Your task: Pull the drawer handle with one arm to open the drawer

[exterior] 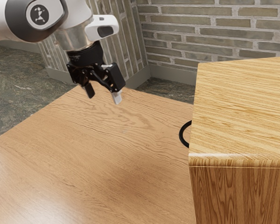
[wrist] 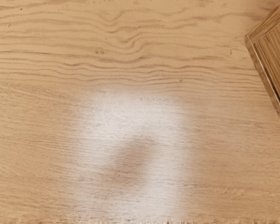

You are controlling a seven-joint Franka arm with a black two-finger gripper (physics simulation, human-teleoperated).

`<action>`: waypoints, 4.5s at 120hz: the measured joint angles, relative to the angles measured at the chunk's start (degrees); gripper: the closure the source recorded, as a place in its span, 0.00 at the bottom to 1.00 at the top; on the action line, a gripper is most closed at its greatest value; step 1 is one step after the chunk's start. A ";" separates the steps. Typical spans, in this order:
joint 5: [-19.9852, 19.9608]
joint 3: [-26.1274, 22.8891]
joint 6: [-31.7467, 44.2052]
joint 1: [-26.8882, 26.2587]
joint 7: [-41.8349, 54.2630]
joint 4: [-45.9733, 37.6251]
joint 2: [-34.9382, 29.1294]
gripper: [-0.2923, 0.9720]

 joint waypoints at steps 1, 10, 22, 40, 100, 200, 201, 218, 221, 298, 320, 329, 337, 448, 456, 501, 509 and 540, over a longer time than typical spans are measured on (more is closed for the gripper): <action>-0.01 -0.01 -0.14 0.01 -0.13 0.04 0.00 0.23; -0.09 -0.04 -1.21 0.06 -1.23 0.28 0.01 0.23; -0.17 -0.05 -2.14 0.11 -2.50 0.31 0.00 0.23; -0.18 0.02 -3.95 1.10 -4.08 6.04 -3.12 0.23; -0.24 -0.23 -9.94 9.87 -7.24 6.95 4.81 0.23; -11.27 -3.97 17.74 8.26 -9.28 -29.43 -16.25 0.23; -11.53 -4.09 17.93 8.27 -9.30 -29.46 -16.25 0.23; -14.38 -5.47 19.96 8.22 -9.76 -29.73 -16.27 0.23; -14.64 -5.67 20.15 8.24 -9.84 -29.75 -16.27 0.23; -21.93 -10.12 24.33 8.25 -11.19 -29.93 -14.82 0.23; -23.70 -11.05 26.25 8.14 -11.34 -29.28 -14.02 0.23; -24.45 -11.50 27.16 8.15 -11.35 -29.17 -13.46 0.23; -24.89 -12.03 27.82 8.09 -11.37 -29.07 -13.10 0.23; -25.23 -16.08 29.40 8.02 -11.83 -27.43 -10.58 0.23; -25.25 -16.38 29.43 8.04 -11.90 -27.54 -10.38 0.23; -25.15 -16.50 29.53 8.22 -12.29 -28.01 -8.69 0.23; -25.11 -16.49 29.50 8.20 -12.35 -28.08 -8.64 0.23; -25.06 -15.85 29.27 8.78 -12.47 -29.54 -9.57 0.23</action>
